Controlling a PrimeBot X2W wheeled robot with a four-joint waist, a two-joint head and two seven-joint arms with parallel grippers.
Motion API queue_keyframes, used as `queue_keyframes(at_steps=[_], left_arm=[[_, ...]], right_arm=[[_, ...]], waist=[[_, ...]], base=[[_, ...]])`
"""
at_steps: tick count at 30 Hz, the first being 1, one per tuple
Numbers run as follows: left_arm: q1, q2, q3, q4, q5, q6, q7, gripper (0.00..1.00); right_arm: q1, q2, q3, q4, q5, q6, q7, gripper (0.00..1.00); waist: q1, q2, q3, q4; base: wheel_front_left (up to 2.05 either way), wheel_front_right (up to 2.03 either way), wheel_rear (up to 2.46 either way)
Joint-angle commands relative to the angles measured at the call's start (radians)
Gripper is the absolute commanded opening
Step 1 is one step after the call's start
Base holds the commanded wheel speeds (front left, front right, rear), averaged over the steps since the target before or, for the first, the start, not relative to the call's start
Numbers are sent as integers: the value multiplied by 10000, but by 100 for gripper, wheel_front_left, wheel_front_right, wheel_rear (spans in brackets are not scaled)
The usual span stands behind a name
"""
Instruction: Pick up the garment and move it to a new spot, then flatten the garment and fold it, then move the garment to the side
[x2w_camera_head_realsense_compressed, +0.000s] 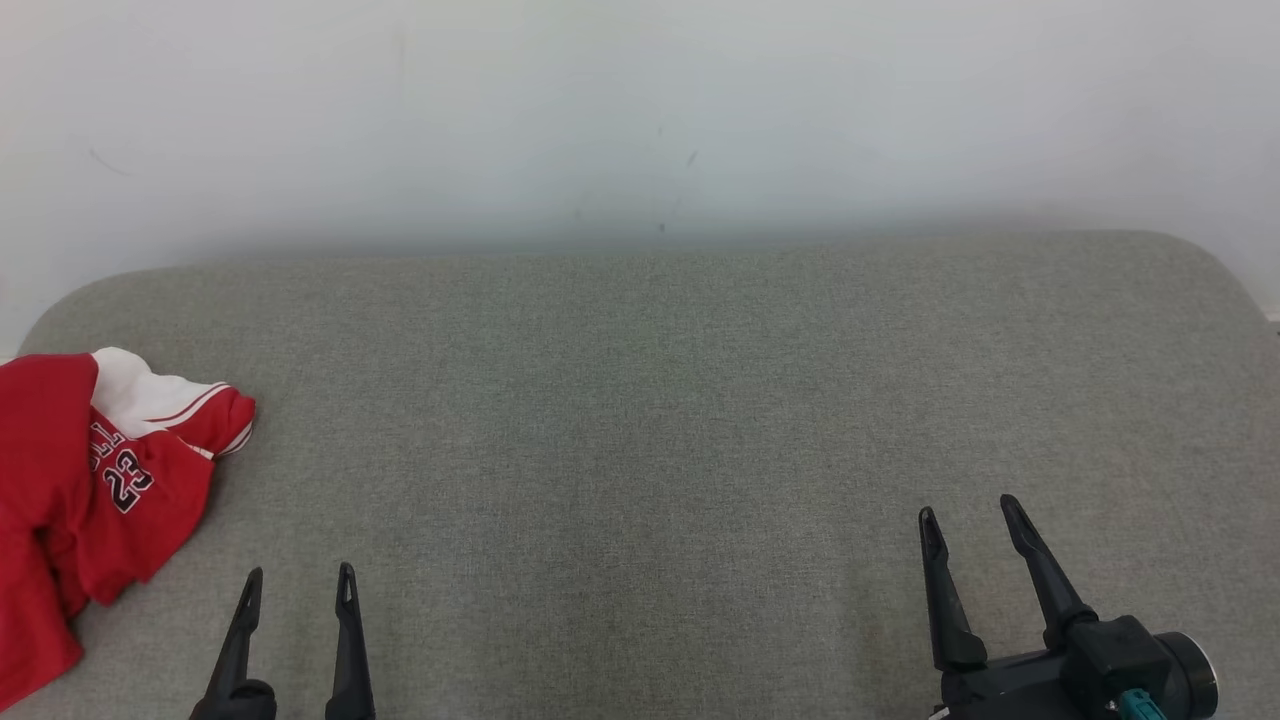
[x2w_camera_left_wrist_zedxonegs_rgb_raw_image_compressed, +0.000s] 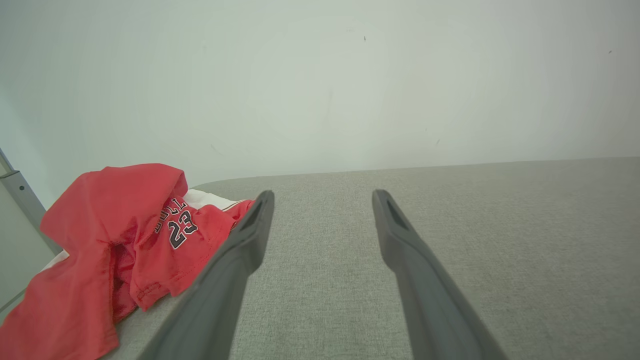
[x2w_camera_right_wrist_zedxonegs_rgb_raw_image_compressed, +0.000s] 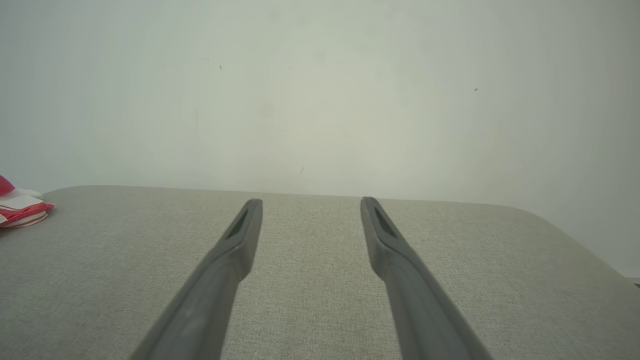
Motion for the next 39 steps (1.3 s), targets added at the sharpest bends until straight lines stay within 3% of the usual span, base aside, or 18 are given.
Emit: queue_keyframes(at_steps=[1,39], left_arm=[[56,-26,50,84,60,46,-35,100],[42,-155,292,515,-372,-81,-35,100]], right_arm=[[97,11,-22,-15,-24,-21,-52,100],[-56,12,-150,775,525,-21,-32,100]], waist=[[0,-1,-2,7],[0,-1,-237,1]], base=[[0,0,0],[0,0,0]])
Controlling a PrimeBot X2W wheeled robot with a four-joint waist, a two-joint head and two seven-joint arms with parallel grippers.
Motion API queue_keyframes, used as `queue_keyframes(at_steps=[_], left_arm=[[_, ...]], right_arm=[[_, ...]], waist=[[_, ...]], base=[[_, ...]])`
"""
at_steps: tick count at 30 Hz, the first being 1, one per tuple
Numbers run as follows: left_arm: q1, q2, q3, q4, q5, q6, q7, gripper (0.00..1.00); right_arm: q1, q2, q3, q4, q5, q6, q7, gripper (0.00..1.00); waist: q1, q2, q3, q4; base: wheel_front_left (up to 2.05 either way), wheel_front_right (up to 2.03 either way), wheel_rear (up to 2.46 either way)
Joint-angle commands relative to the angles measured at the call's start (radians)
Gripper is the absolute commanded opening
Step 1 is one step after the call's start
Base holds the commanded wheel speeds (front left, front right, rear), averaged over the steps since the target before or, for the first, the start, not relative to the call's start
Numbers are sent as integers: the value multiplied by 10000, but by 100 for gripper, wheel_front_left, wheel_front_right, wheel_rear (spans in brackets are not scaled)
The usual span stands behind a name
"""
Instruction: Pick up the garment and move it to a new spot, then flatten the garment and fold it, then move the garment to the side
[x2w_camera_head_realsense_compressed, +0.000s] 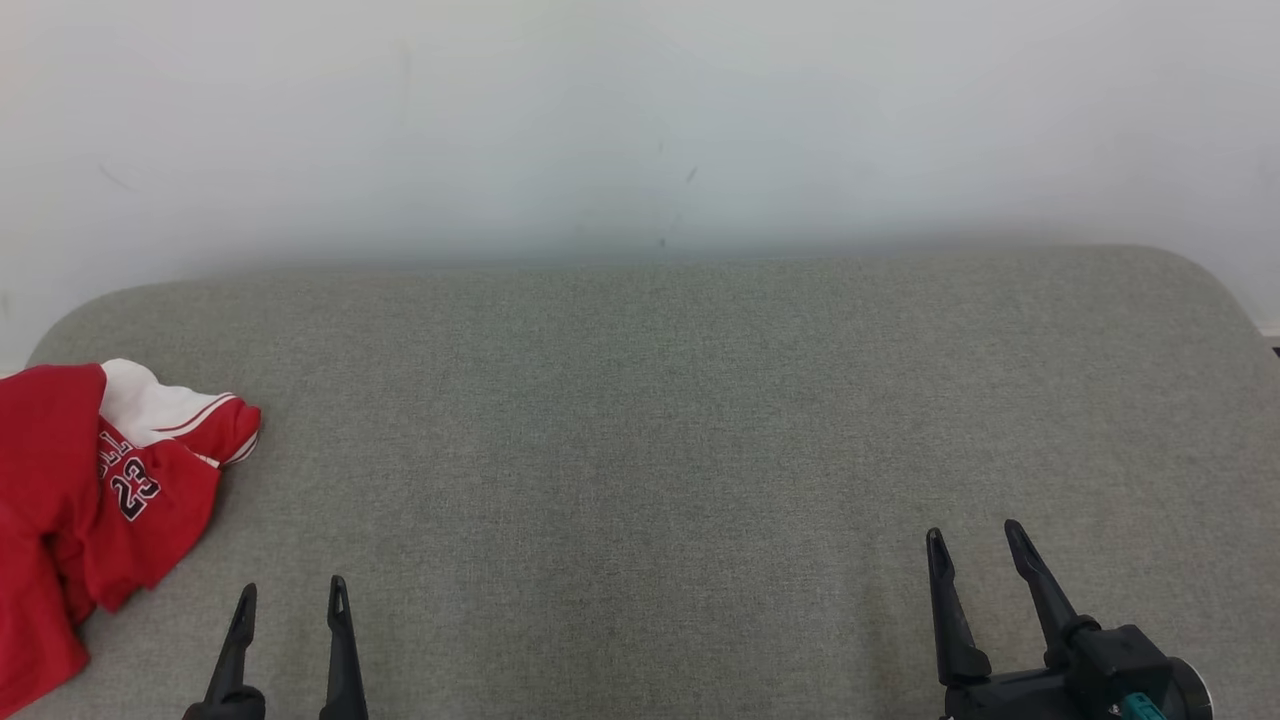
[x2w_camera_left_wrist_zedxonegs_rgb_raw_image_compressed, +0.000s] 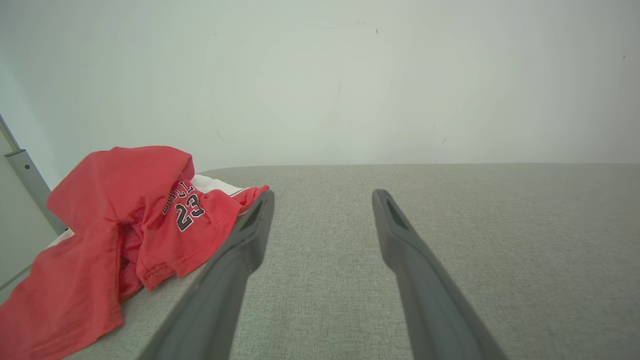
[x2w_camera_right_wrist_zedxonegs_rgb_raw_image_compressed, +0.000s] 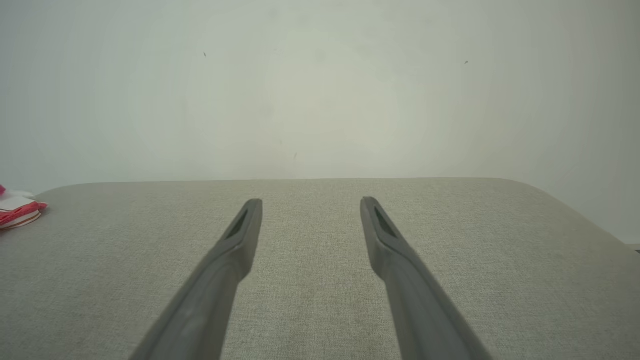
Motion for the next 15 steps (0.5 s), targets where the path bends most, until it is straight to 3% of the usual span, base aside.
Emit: queue_keyframes(at_steps=[1,15], left_arm=[[85,-31,13,23,-120,16,-35,100],[52,-53,-11,6,-138,48,-35,100]], right_arm=[[-33,16,33,19,50,-21,-7,100],[-57,15,81,33,370,-21,-7,100]], waist=[[0,0,-8,-4],[0,0,10,15]], base=[[0,0,0],[0,0,0]])
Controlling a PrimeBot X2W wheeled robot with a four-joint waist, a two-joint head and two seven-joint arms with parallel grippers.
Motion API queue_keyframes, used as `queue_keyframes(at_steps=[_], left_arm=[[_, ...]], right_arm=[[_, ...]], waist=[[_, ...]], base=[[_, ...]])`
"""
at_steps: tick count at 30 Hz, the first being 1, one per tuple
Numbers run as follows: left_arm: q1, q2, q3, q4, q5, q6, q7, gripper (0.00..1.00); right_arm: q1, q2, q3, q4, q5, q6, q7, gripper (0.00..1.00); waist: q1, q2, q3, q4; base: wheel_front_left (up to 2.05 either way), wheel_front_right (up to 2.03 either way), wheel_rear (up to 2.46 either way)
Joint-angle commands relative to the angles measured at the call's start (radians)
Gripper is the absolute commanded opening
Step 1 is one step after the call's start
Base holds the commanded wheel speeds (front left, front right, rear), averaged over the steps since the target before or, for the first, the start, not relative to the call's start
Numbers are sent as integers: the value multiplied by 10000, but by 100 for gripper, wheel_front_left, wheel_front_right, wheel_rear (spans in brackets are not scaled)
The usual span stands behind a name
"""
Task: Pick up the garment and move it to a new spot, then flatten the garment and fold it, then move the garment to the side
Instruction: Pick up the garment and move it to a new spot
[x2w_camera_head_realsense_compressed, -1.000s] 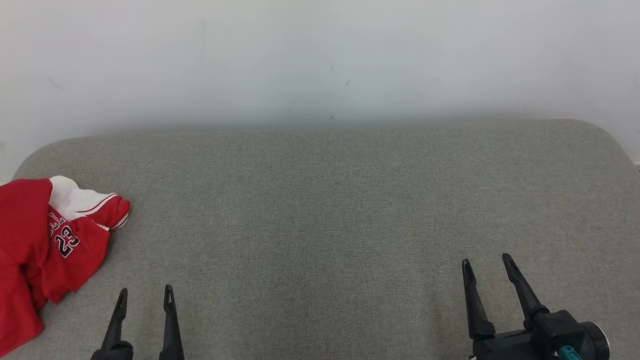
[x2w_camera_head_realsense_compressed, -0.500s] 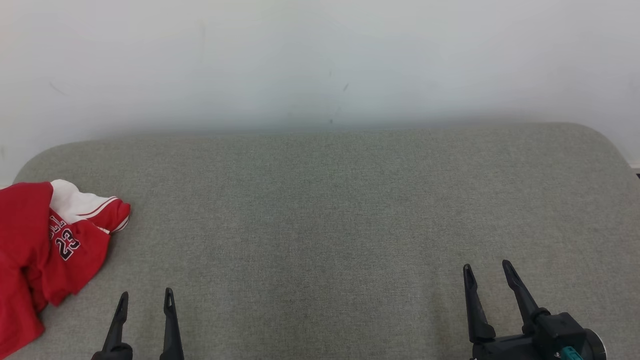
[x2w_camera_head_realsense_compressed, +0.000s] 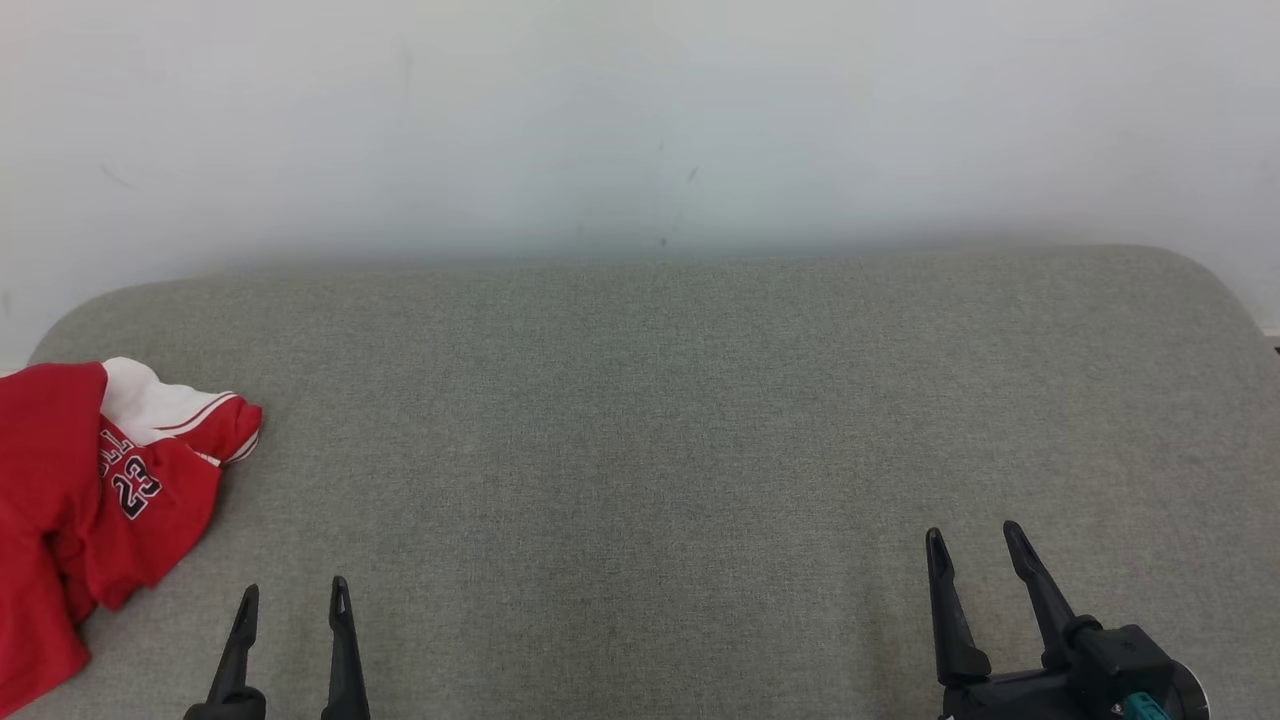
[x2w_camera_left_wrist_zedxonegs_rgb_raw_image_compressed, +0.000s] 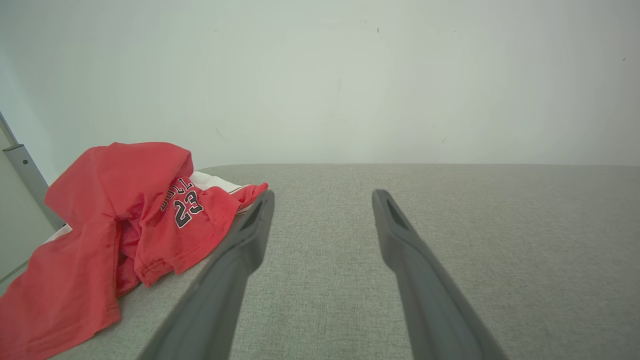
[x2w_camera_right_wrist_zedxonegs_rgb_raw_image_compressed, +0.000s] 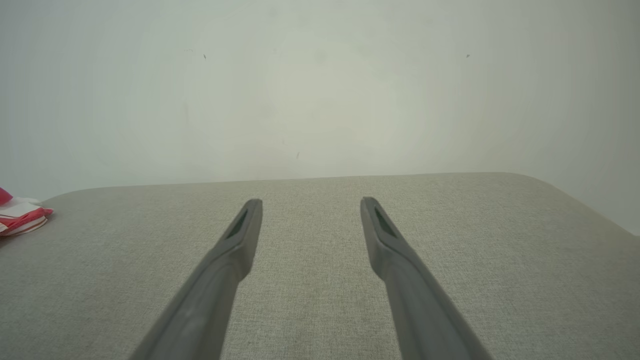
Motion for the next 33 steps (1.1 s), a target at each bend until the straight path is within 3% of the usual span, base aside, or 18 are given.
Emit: queue_keyframes(at_steps=[1,14,33], left_arm=[[37,-20,8,-8,-35,46,-35,100],[30,2,19,53,7,31,-35,100],[108,26,205,135,-168,158,-35,100]], right_arm=[[-38,13,19,-20,67,-21,-7,100],[56,14,38,57,223,-21,-6,100],[99,13,12,154,235,-21,-6,100]], waist=[[0,0,2,2],[0,0,-14,362],[0,0,123,2336]], base=[[0,0,0],[0,0,0],[0,0,0]])
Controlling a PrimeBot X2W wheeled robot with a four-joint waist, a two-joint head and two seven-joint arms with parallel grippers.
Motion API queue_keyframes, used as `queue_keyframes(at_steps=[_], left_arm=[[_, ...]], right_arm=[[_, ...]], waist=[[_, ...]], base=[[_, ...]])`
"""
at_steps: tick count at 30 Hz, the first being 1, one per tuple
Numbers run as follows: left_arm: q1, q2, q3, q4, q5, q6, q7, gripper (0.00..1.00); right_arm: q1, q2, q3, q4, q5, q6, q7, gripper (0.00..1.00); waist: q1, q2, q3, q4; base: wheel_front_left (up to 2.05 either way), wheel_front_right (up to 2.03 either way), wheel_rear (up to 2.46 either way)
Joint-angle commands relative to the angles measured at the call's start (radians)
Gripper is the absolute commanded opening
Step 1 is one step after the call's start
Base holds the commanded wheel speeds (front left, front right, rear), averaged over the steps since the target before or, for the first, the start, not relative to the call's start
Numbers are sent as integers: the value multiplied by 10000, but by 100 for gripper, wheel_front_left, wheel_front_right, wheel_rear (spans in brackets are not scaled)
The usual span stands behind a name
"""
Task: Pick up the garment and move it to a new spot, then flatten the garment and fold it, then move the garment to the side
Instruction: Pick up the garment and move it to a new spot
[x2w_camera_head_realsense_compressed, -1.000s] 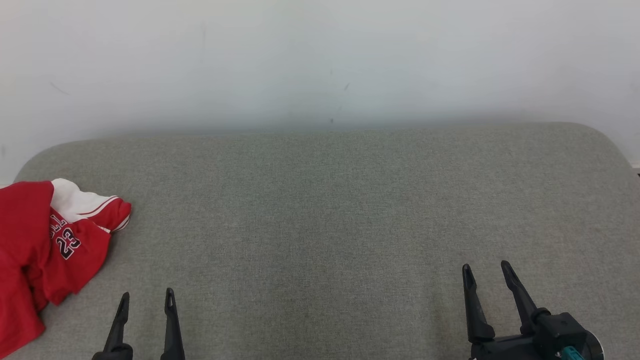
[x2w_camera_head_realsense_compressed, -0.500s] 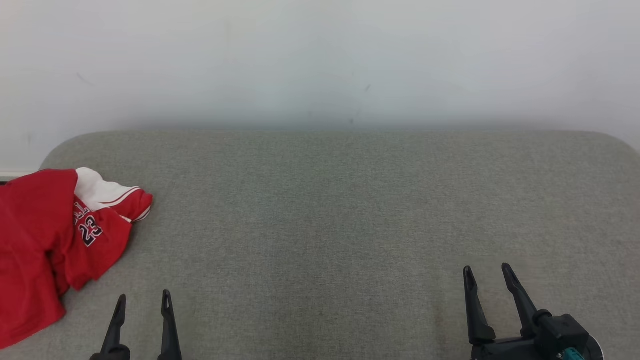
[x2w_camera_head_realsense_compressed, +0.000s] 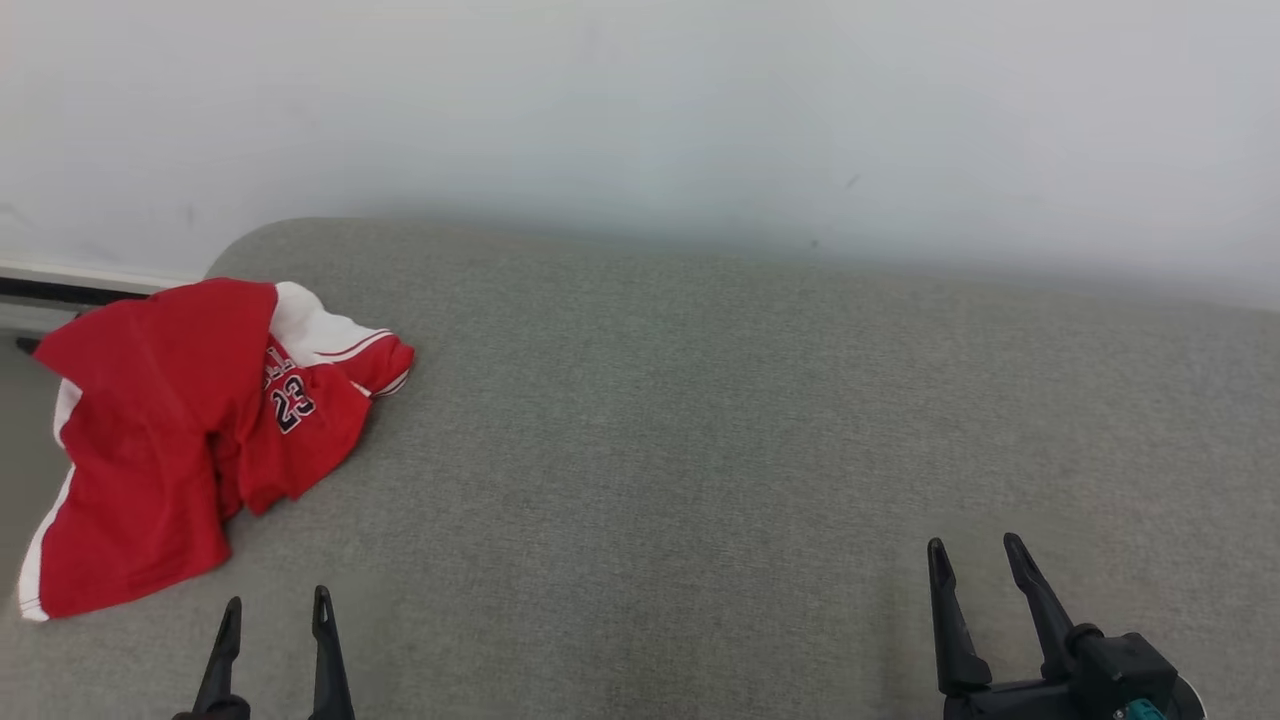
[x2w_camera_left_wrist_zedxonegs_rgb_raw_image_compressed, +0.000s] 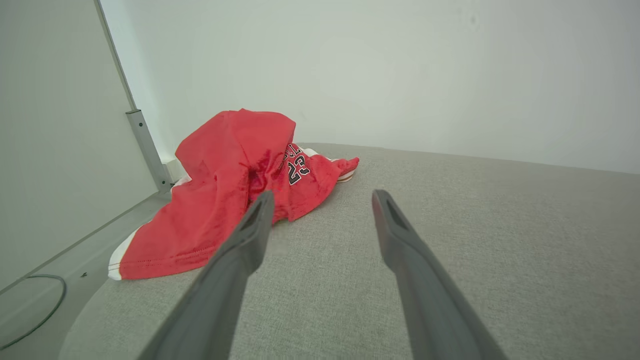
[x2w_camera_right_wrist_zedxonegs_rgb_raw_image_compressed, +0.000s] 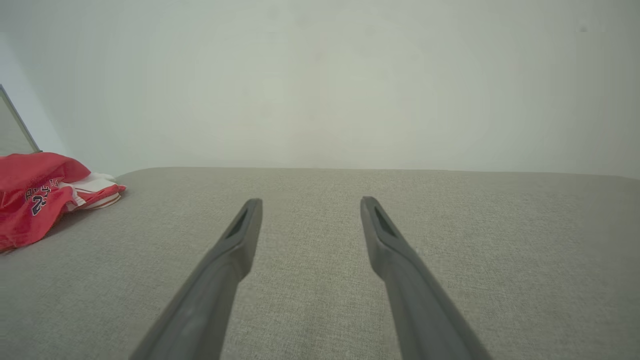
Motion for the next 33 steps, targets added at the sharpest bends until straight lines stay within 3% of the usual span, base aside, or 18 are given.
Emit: queue_keyframes(at_steps=[1,21,33], left_arm=[[26,-8,-5,21,-38,33,-35,100],[60,-75,35,40,-125,199,-35,100],[192,-79,219,-69,5,369,-35,100]], right_arm=[[-5,15,6,-23,-39,-21,-6,100],[56,15,138,6,-146,-21,-5,100],[109,15,259,36,-113,-21,-5,100]], waist=[[0,0,89,566],[0,0,150,2525],[0,0,55,2831]], base=[[0,0,0],[0,0,0],[0,0,0]])
